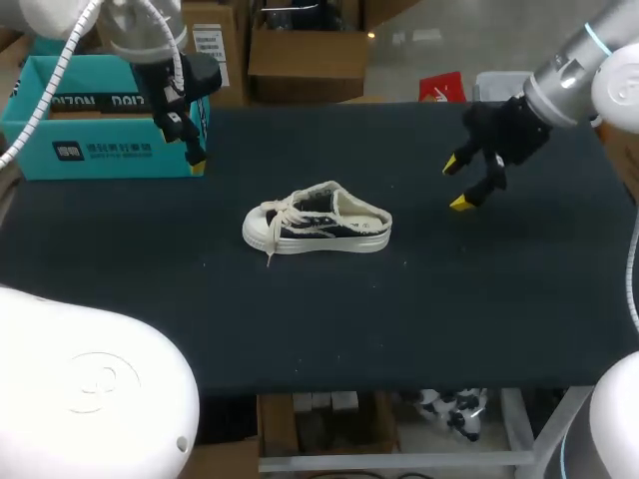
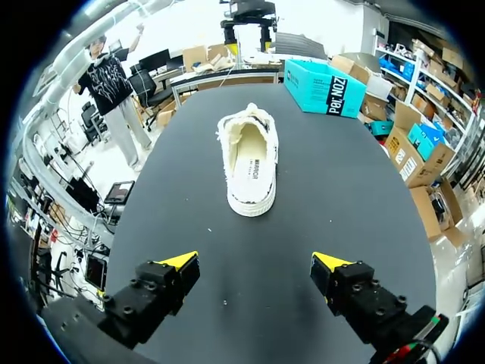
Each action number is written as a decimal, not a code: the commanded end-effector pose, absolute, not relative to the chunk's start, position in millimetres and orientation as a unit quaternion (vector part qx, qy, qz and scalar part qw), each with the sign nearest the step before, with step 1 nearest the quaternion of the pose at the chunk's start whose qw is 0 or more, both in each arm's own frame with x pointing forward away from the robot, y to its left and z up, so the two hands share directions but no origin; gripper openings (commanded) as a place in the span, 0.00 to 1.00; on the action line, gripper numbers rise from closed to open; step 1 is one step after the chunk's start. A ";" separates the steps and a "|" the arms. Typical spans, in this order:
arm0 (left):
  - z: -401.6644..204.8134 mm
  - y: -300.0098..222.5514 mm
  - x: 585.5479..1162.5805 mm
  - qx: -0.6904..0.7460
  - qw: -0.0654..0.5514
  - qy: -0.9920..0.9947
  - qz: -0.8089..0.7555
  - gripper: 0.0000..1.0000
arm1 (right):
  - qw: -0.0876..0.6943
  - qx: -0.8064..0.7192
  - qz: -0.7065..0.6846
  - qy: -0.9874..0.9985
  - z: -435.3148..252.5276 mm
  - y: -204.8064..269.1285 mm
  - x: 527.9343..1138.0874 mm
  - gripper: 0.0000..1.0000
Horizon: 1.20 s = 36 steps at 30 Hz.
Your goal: Open the shoe tongue, take the insole out of the shoe, put the insole back into the shoe, and pack the shoe into the shoebox
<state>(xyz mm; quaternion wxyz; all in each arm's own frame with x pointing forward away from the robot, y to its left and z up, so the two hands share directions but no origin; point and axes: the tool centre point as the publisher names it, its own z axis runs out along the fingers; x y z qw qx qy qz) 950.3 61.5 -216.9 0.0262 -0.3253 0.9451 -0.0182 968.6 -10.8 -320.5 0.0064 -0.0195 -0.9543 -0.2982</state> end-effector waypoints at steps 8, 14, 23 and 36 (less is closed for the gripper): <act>-233.3 4.9 942.3 -0.453 0.021 0.891 0.014 1.00 | 0.004 -0.045 -0.320 -0.946 -348.5 27.0 975.1 1.00; -238.8 -21.2 935.9 -0.490 0.018 0.872 0.007 1.00 | 0.005 -0.048 -0.352 -0.935 -365.5 58.5 973.4 1.00; -254.8 -47.6 935.5 -0.514 0.005 0.858 -0.008 1.00 | 0.015 -0.054 -0.371 -0.927 -382.6 81.2 962.8 1.00; -269.7 -74.8 933.6 -0.519 -0.006 0.854 -0.031 1.00 | 0.020 -0.068 -0.405 -0.912 -405.2 102.1 959.4 1.00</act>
